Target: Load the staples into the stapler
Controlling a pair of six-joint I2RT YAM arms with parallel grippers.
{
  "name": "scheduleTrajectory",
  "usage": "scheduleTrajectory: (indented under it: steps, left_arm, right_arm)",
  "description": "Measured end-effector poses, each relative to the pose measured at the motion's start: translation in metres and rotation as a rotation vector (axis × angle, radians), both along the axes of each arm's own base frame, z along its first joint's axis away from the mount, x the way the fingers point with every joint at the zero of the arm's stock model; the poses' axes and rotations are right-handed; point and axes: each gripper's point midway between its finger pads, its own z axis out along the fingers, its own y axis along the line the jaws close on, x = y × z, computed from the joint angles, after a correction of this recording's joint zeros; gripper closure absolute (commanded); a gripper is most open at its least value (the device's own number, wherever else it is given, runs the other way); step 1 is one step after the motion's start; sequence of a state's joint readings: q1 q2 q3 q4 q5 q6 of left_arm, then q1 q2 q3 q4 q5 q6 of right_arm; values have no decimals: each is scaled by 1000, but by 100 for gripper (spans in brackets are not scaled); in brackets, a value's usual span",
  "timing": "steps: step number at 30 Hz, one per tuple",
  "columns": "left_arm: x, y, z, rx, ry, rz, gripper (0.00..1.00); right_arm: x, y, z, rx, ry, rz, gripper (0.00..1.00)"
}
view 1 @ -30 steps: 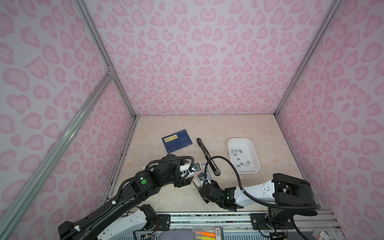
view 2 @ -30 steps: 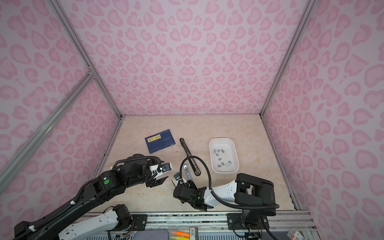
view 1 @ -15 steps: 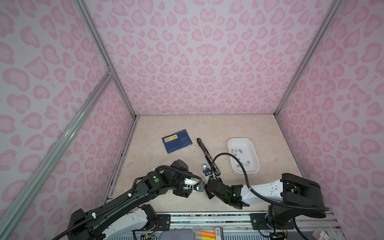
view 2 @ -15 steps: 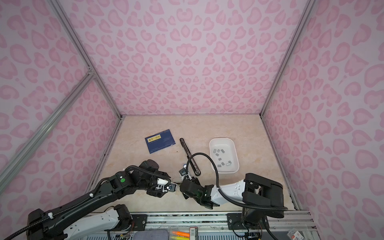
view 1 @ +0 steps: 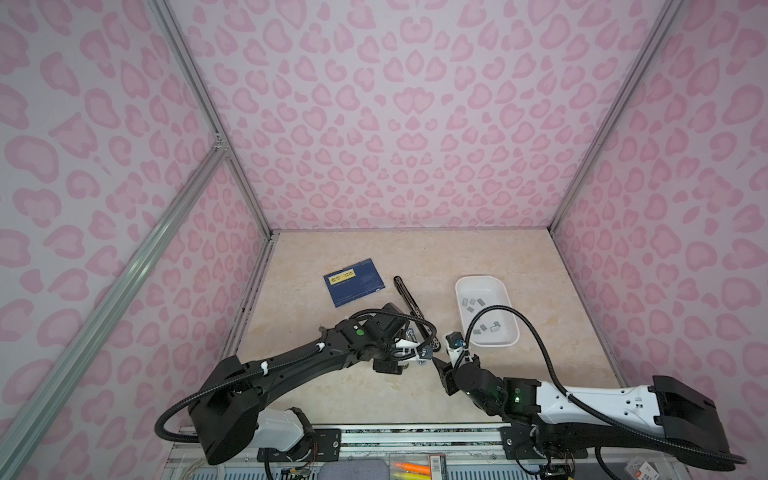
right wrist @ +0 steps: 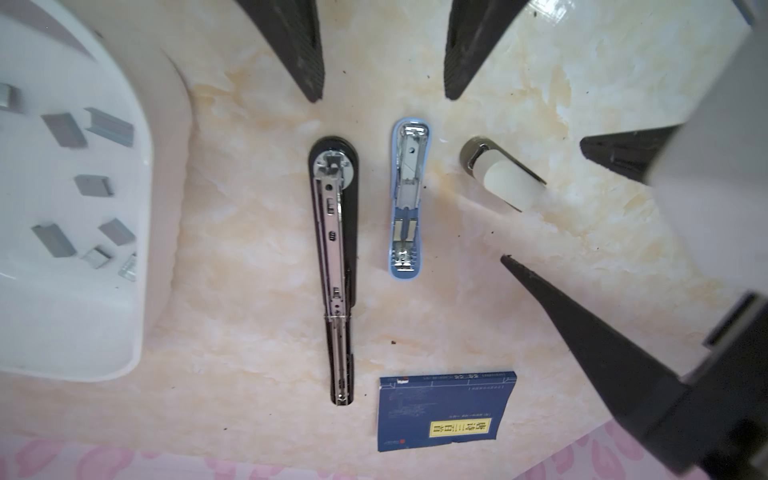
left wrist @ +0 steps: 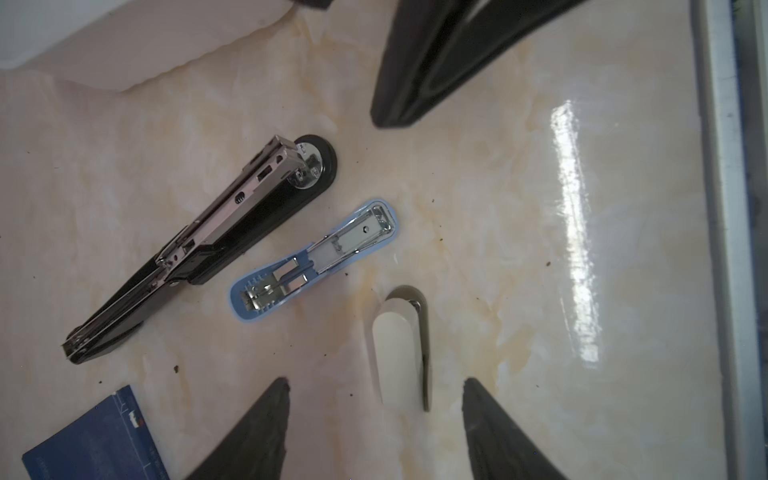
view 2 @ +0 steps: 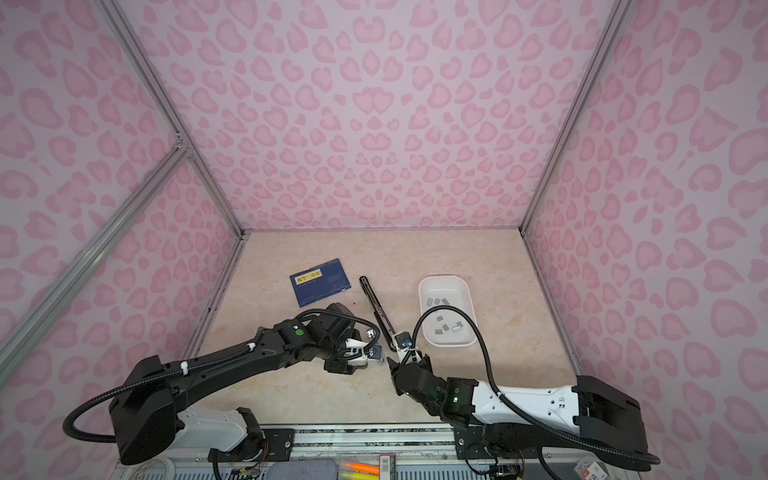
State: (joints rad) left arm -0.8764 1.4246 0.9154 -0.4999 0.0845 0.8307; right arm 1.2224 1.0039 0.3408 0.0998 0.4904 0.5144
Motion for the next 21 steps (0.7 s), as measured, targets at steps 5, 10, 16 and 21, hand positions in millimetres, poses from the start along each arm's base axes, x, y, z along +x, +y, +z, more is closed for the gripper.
scheduleTrajectory:
  steps: [5, 10, 16, 21]
  left_arm:
    - [9, -2, -15, 33, 23, 40, 35]
    - [4, -1, -20, 30, 42, 31, 33]
    - [-2, -2, -25, 27, 74, 18, 34]
    - [-1, -2, -36, 60, 98, 21, 36]
  right_arm:
    - [6, -31, -3, 36, -6, -63, 51]
    - [11, -48, 9, 116, -21, -100, 50]
    - [12, -55, 7, 145, 4, -99, 51]
    - [8, -49, -12, 95, 62, -64, 53]
